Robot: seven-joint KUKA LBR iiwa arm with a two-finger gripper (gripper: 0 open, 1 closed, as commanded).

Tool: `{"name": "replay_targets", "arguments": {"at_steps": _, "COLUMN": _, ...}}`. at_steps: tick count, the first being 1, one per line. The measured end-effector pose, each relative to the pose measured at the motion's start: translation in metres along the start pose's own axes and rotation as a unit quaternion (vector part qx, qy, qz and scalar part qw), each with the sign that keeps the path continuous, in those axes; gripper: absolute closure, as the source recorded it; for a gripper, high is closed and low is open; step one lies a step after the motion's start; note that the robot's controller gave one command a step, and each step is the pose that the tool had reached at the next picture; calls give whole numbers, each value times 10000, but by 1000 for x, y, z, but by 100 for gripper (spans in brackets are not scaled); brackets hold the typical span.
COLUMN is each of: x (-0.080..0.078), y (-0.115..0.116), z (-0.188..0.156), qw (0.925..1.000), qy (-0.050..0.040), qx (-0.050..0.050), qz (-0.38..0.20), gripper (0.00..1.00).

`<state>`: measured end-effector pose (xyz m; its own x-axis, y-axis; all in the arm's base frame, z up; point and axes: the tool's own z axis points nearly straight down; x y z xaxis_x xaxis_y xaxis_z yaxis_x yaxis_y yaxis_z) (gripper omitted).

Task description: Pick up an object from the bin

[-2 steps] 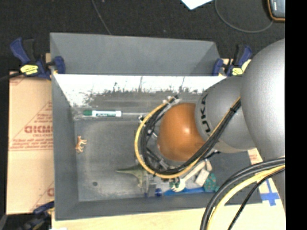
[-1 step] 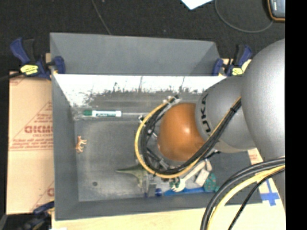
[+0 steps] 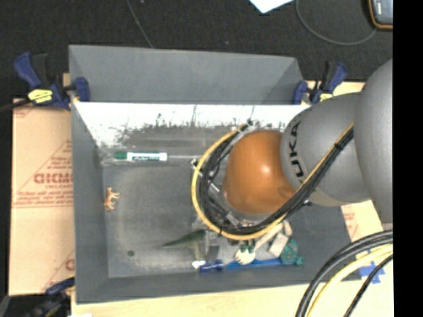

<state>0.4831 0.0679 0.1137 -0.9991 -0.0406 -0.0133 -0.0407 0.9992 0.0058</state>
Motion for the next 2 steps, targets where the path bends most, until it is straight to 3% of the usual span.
{"name": "replay_targets", "arguments": {"at_steps": 1, "x": -2, "y": 0, "z": -21, "qw": 10000, "qy": -35, "qx": -4, "qz": 18, "gripper": 100}}
{"name": "replay_targets", "arguments": {"at_steps": 2, "x": 0, "y": -1, "z": -39, "qw": 10000, "qy": 16, "qx": 2, "qz": 25, "gripper": 100}}
